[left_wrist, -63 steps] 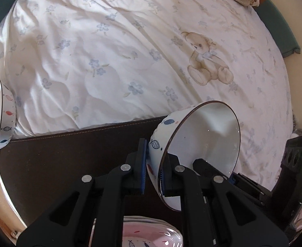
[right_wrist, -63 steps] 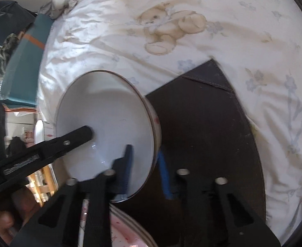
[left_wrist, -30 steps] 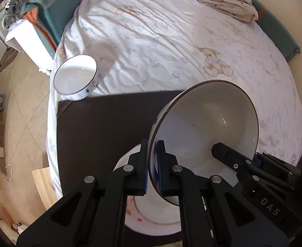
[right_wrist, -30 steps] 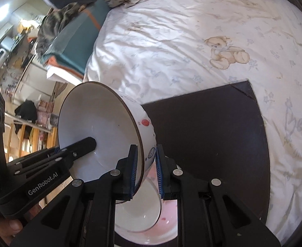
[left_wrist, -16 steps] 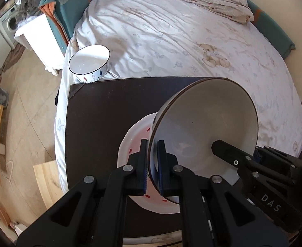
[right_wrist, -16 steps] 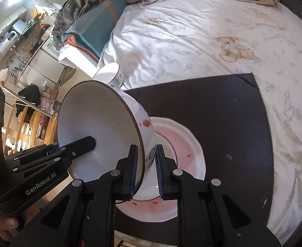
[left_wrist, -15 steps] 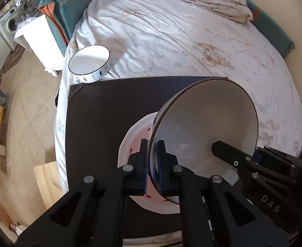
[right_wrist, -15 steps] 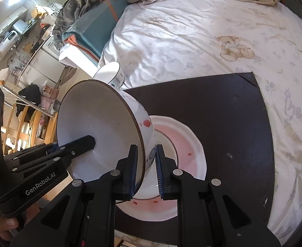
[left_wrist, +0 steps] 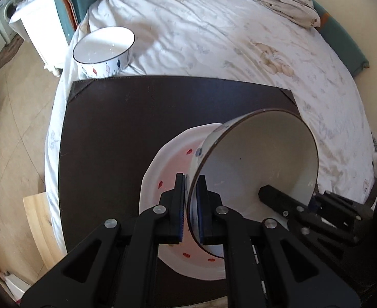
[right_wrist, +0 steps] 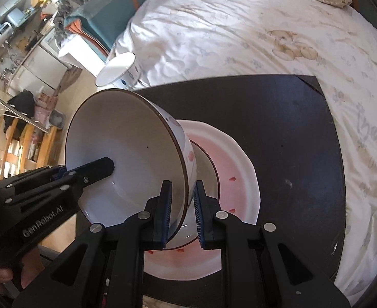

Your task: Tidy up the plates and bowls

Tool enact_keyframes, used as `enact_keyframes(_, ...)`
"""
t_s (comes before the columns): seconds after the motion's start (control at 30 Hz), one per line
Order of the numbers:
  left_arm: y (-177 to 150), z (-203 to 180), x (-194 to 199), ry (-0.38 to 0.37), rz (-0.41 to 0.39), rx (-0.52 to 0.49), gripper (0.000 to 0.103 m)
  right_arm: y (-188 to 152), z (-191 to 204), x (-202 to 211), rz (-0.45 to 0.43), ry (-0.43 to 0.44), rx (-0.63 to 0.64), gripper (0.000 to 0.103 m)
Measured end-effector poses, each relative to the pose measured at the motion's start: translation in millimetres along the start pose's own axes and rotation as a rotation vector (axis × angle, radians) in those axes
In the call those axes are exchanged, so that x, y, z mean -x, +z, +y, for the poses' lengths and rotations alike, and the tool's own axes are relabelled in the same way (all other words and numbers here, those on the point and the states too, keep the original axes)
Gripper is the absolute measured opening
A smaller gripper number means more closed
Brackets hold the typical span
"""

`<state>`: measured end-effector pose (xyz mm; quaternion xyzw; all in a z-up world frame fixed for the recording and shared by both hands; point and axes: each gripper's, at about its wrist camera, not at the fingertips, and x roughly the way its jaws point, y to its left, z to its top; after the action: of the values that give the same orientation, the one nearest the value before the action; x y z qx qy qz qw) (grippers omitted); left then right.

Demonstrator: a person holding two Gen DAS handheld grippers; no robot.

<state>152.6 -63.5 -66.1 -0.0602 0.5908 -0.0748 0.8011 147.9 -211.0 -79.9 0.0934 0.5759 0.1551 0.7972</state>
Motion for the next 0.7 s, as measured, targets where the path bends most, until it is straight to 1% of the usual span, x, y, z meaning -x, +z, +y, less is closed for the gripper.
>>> enact_keyframes(0.1, 1.8, -2.9, -0.3, 0.014, -0.016, -0.026, 0.006, 0.2, -1.7, -9.5, 0.026, -0.008, -0.012, 0.018)
enact_keyframes(0.17, 2.3, -4.4, -0.8, 0.026, -0.022, -0.040, 0.006, 1.4, -2.9, -11.3, 0.025, -0.001, -0.018, 0.018)
enact_keyframes(0.37, 5.7, 5.0, -2.5, -0.027, -0.001, 0.017, 0.006, 4.0, -11.4, -11.1, 0.047, 0.044, -0.076, 0.018)
enact_keyframes(0.43, 5.8, 5.1, -2.6, -0.031, -0.001, 0.015, 0.006, 4.5, -13.3, -10.7, 0.059, 0.063, -0.096, 0.020)
enact_keyframes(0.47, 5.9, 4.8, -1.5, -0.022, -0.008, 0.011, 0.006, 4.8, -13.4, -10.4, 0.064, 0.065, -0.098, 0.021)
enact_keyframes(0.57, 6.3, 3.9, -0.4, -0.029, -0.009, 0.008, 0.006, 5.2, -13.7, -8.3, 0.070, 0.054, -0.094, 0.021)
enact_keyframes(0.7, 4.3, 4.6, -5.8, -0.026, 0.019, 0.013, 0.007, 7.2, -20.7, -2.7, 0.078, 0.088, -0.131, 0.021)
